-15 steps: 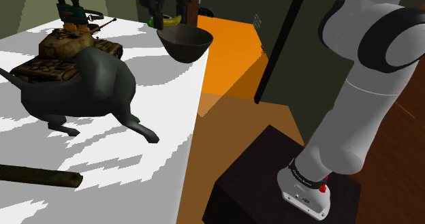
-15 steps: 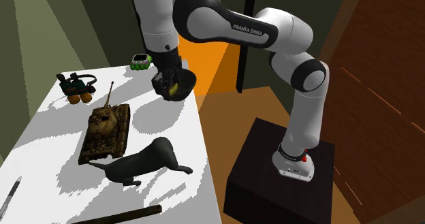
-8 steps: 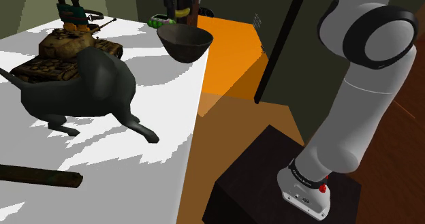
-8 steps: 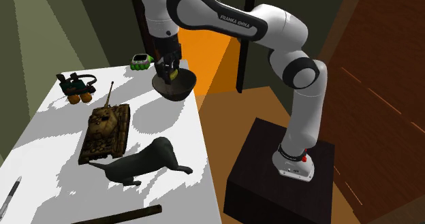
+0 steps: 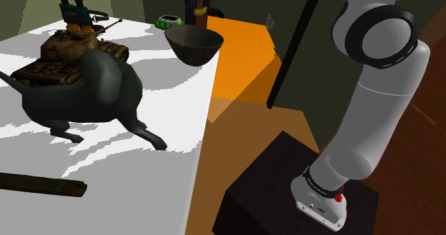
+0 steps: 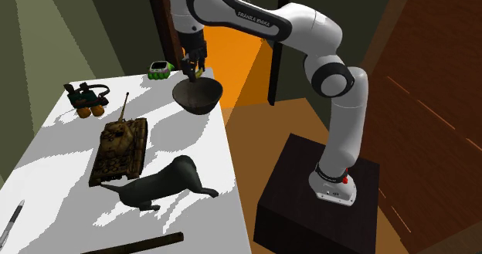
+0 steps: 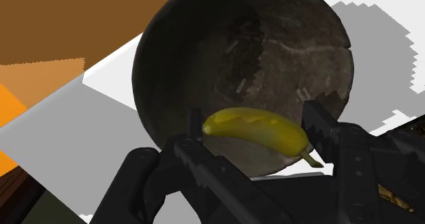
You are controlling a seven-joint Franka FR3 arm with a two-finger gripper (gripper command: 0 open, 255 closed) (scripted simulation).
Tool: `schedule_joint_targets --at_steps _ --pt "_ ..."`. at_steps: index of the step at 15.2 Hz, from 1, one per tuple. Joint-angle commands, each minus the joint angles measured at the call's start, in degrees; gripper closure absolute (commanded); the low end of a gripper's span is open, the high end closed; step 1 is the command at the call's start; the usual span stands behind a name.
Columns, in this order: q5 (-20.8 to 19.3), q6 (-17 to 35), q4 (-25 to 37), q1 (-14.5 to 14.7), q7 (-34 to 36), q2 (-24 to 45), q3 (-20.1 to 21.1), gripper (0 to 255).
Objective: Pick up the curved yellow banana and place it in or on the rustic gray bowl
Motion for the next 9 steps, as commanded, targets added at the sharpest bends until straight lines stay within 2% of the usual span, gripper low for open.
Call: schedule_joint_targets --at_steps 1,9 --pt "1.0 2.8 -4.3 -1.1 -0.5 -1.8 -0.2 255" --pt "3.8 11.7 -18.1 -3.5 -1.4 -7.2 -0.8 255"
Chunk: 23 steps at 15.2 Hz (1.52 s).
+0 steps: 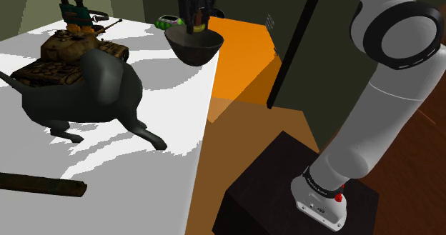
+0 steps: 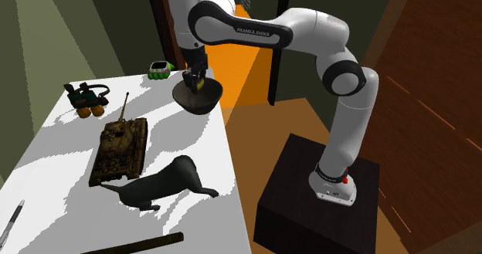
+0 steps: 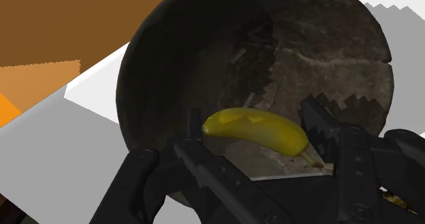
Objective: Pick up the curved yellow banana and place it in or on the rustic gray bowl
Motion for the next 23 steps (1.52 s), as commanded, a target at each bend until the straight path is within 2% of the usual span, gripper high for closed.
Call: schedule_joint_targets --at_steps 1,8,9,14,18,23 --pt "0.5 1.6 -2.5 -0.3 -0.2 -1.0 -0.1 255" --pt "0.5 1.6 -2.5 -0.3 -0.2 -1.0 -0.1 255" --pt "0.5 1.6 -2.5 -0.3 -0.2 -1.0 -0.1 0" --pt "0.5 1.6 -2.5 -0.3 -0.2 -1.0 -0.1 0" --pt "-2.8 -8.9 13.7 2.4 1.1 5.3 0.8 0" --pt "-2.8 -9.0 13.8 2.5 1.1 5.3 0.7 0"
